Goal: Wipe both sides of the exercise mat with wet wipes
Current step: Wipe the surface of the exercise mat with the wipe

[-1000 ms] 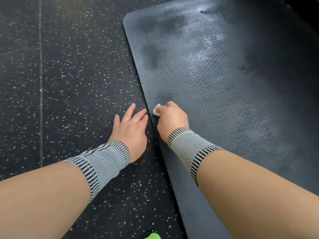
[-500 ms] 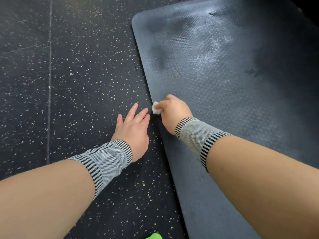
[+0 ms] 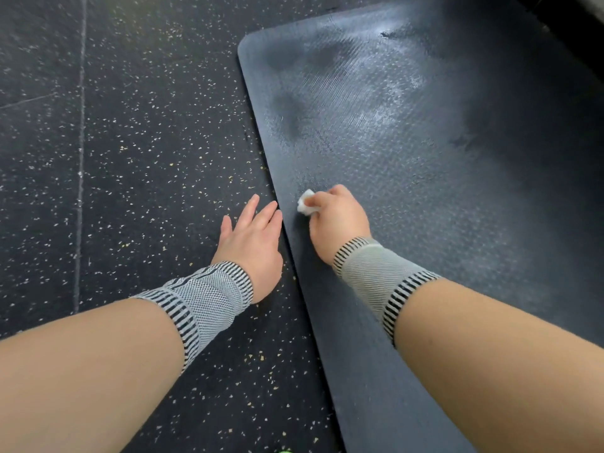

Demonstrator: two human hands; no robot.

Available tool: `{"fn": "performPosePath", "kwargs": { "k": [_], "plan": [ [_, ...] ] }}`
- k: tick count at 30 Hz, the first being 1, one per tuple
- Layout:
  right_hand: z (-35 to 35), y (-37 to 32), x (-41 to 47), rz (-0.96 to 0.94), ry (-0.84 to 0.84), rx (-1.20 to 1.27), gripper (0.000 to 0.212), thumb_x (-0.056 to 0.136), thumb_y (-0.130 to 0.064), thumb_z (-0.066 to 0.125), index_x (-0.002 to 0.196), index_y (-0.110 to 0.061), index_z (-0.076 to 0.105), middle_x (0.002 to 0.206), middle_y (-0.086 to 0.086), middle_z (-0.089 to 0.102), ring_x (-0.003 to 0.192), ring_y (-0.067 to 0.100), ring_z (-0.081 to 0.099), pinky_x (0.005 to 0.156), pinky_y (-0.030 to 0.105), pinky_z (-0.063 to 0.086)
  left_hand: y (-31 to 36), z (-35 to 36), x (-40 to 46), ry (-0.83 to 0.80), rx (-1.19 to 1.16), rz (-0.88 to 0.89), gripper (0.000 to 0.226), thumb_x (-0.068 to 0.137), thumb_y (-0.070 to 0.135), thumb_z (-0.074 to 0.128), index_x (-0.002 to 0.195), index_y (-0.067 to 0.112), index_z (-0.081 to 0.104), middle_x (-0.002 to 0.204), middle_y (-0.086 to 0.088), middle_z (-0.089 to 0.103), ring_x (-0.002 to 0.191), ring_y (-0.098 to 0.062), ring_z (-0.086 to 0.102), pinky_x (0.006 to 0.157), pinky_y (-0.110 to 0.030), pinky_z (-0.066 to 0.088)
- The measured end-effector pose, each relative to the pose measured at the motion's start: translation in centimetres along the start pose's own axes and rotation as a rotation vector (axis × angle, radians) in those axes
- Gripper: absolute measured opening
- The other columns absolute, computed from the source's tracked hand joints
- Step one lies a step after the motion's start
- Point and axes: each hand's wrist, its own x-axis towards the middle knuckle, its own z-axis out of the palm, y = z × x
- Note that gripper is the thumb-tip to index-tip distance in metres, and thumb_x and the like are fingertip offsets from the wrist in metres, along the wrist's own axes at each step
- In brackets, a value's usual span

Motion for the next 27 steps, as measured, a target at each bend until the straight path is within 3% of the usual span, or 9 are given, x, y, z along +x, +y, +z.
{"fn": "performPosePath", "kwargs": {
  "k": [5,7,9,12,16,19,21,25,27],
  "plan": [
    [1.1,0.5,0.4,-0.251,-0.052,-0.140,0.023,0.090,-0.016,0.053,0.111,-0.021,0.059,0.105,0.003,0.045,0.096,0.025,0.050,0.081,0.029,0.044,0.6,-0.1,0.7,0.012,-0.002,-0.003,0.063,0.098,0.017,0.037,0.155,0.018,0.011,0.164,0.008,0.002,0.150,-0.018,-0.013,0.121,-0.054,0.008],
    [-0.6,3.2,1.1,-0.145,0.012,-0.150,0.021,0.085,-0.014,0.053,0.102,-0.022,0.063,0.095,0.000,0.043,0.093,0.028,0.052,0.076,0.026,0.038,0.9,-0.2,1.0,0.003,0.004,0.007,0.061,0.099,0.018,0.036,0.155,0.018,0.013,0.164,0.008,0.004,0.150,-0.019,-0.012,0.120,-0.055,0.009],
    [-2.6,5.8,1.8,0.114,0.115,-0.093,0.020,0.087,-0.016,0.050,0.100,-0.022,0.065,0.089,-0.004,0.041,0.093,0.029,0.054,0.069,0.023,0.029,1.1,-0.4,1.2,-0.020,0.008,0.021,0.062,0.099,0.018,0.035,0.156,0.019,0.011,0.164,0.009,0.003,0.150,-0.019,-0.014,0.121,-0.055,0.007],
    [-2.7,5.4,1.8,0.206,0.150,-0.171,0.026,0.090,-0.015,0.048,0.109,-0.023,0.064,0.106,0.005,0.048,0.096,0.028,0.054,0.077,0.027,0.037,0.9,-0.5,1.4,-0.026,0.006,0.026,0.061,0.099,0.016,0.035,0.156,0.018,0.011,0.164,0.009,0.002,0.150,-0.018,-0.015,0.121,-0.055,0.006],
    [1.5,-1.0,0.2,-0.089,-0.045,-0.068,0.022,0.091,-0.018,0.049,0.109,-0.021,0.061,0.092,-0.003,0.040,0.072,0.016,0.044,0.076,0.022,0.041,0.2,-0.5,1.3,0.009,-0.027,-0.027,0.065,0.097,0.011,0.038,0.156,0.018,0.012,0.164,0.008,0.004,0.150,-0.017,-0.013,0.121,-0.054,0.006],
    [1.7,-1.3,0.1,-0.216,-0.084,-0.060,0.015,0.092,-0.018,0.050,0.103,-0.018,0.060,0.093,0.000,0.045,0.079,0.021,0.049,0.077,0.028,0.045,-0.2,-0.6,1.3,0.028,-0.032,-0.059,0.065,0.096,0.010,0.039,0.155,0.018,0.014,0.164,0.008,0.004,0.150,-0.017,-0.011,0.121,-0.053,0.007],
    [-0.3,1.8,0.7,-0.100,-0.003,-0.068,0.008,0.087,-0.019,0.054,0.090,-0.020,0.061,0.089,0.001,0.046,0.086,0.026,0.052,0.075,0.027,0.039,0.1,-0.5,1.1,0.004,-0.016,-0.043,0.065,0.097,0.012,0.039,0.155,0.019,0.012,0.164,0.009,0.002,0.150,-0.018,-0.013,0.121,-0.054,0.007],
    [-5.1,7.8,1.9,0.259,0.209,-0.236,0.026,0.091,-0.015,0.048,0.109,-0.019,0.066,0.108,0.008,0.048,0.099,0.030,0.054,0.079,0.028,0.039,0.9,-0.5,1.0,-0.048,0.032,0.018,0.066,0.098,0.012,0.037,0.157,0.021,0.008,0.164,0.011,-0.003,0.150,-0.019,-0.016,0.120,-0.056,0.005],
    [-4.4,6.8,1.7,0.298,0.218,-0.214,0.028,0.091,-0.015,0.048,0.112,-0.019,0.065,0.115,0.010,0.049,0.100,0.030,0.055,0.085,0.030,0.041,1.1,-0.4,1.1,-0.073,0.059,0.029,0.066,0.098,0.012,0.036,0.157,0.021,0.008,0.164,0.012,-0.004,0.149,-0.019,-0.017,0.120,-0.057,0.004]
  ]
}}
